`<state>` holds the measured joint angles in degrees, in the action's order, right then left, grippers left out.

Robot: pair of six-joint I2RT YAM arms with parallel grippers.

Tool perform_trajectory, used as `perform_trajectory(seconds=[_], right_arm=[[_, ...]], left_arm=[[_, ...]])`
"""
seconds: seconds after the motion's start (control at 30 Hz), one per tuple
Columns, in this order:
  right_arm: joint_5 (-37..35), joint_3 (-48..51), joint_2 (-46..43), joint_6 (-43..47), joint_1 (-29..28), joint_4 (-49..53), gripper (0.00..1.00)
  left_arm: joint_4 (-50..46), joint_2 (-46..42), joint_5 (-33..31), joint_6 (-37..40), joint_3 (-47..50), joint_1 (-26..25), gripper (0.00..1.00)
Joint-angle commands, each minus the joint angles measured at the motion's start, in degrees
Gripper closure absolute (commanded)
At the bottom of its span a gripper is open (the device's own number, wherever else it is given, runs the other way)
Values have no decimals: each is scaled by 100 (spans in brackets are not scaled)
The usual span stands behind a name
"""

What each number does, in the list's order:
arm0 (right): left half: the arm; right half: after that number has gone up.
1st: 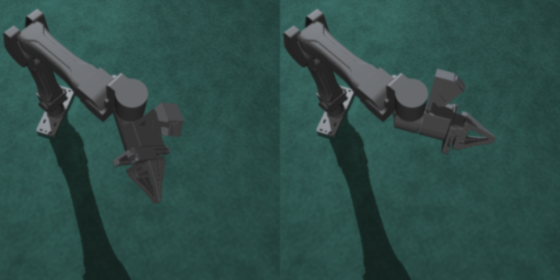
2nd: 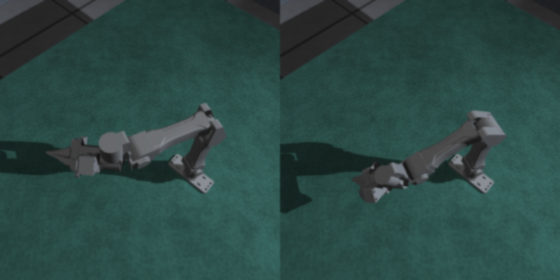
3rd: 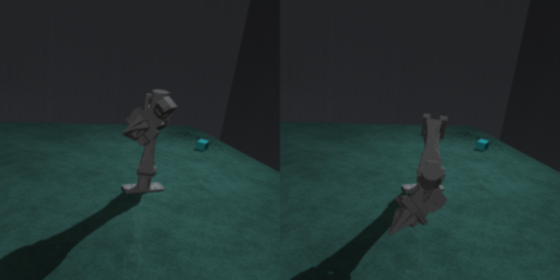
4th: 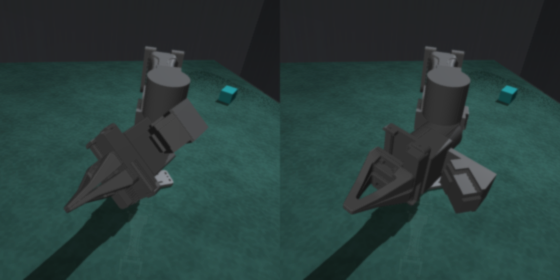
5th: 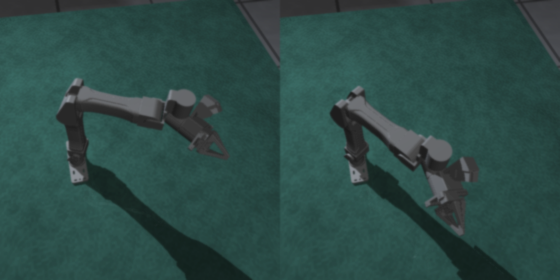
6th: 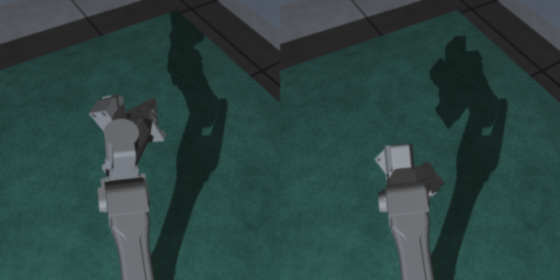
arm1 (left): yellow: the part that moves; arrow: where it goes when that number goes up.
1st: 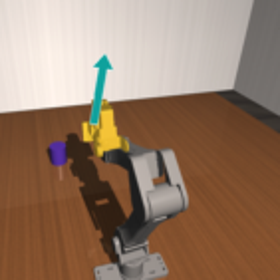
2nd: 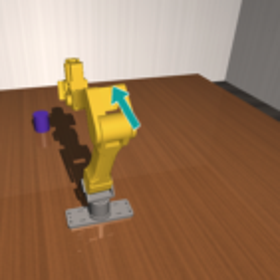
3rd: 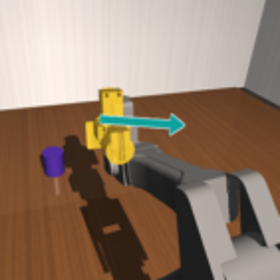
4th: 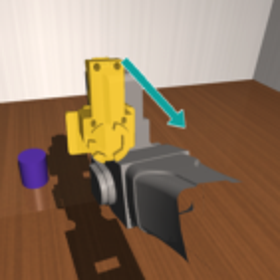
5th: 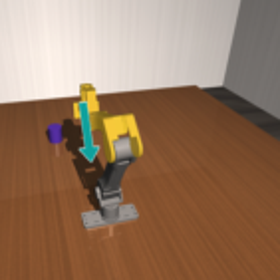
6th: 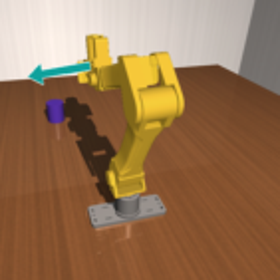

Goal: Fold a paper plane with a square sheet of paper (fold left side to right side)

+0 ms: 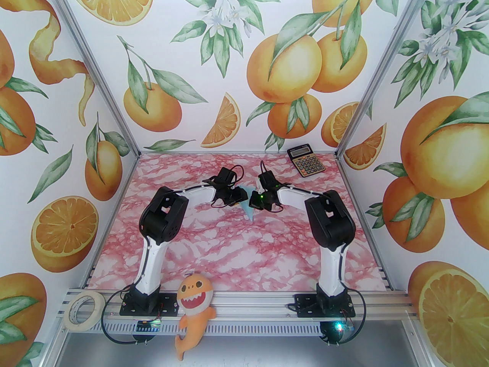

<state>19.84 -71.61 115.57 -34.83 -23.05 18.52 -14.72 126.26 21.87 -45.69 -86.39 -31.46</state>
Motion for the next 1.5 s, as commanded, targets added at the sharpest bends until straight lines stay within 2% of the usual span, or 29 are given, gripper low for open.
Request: perform_trajectory(seconds=[0.0,0.13,0.2,0.3,0.37,0.4,0.53,0.6,0.73,0.87,0.93,1.0,1.03,1.13,1.33,1.47], right_arm=[[244,382,-156,-159,123,-69,93],[351,418,-195,-165,193,-106,92],[367,496,-260,-182,214,-171,92],[431,592,-357,-221,255,-299,91],[418,616,-409,-250,273,-306,89],[462,739,-571,-308,341,-441,86],[393,1011,-1215,-411,591,-544,66],[340,1110,-1543,-412,731,-501,58],[287,1275,-2034,-404,995,-413,48],[138,1413,-2289,-379,1142,-359,36],[90,1443,-2319,-375,1176,-345,28],[39,1442,-2328,-375,1205,-341,15],[-4,1441,-2337,-375,1215,-324,2],[-158,1437,-2405,-380,1263,-255,0],[-645,1591,-2681,-446,1450,-129,0],[-770,1718,-2853,-446,1585,-103,0]], left_arm=[[835,184,191,20,131,-80,63],[1334,307,366,-195,184,-79,70],[1491,355,406,-233,184,-75,78],[1713,397,488,-314,201,-79,79],[1747,459,550,-356,151,-88,85],[1861,458,542,-382,187,-88,93],[1914,270,517,-355,278,-71,100],[1794,97,480,-276,286,-38,100],[1487,-370,342,-79,338,59,100],[501,-848,-30,478,127,166,100],[-313,-1015,-428,911,-149,184,100],[-1248,-1149,-1037,1410,-463,173,100],[-1617,-1185,-1308,1621,-604,172,100],[-2716,-1205,-2404,2277,-1062,117,100],[-4151,-629,-5719,3306,-1944,-429,100],[-4663,65,-6886,3328,-2555,-813,100]])
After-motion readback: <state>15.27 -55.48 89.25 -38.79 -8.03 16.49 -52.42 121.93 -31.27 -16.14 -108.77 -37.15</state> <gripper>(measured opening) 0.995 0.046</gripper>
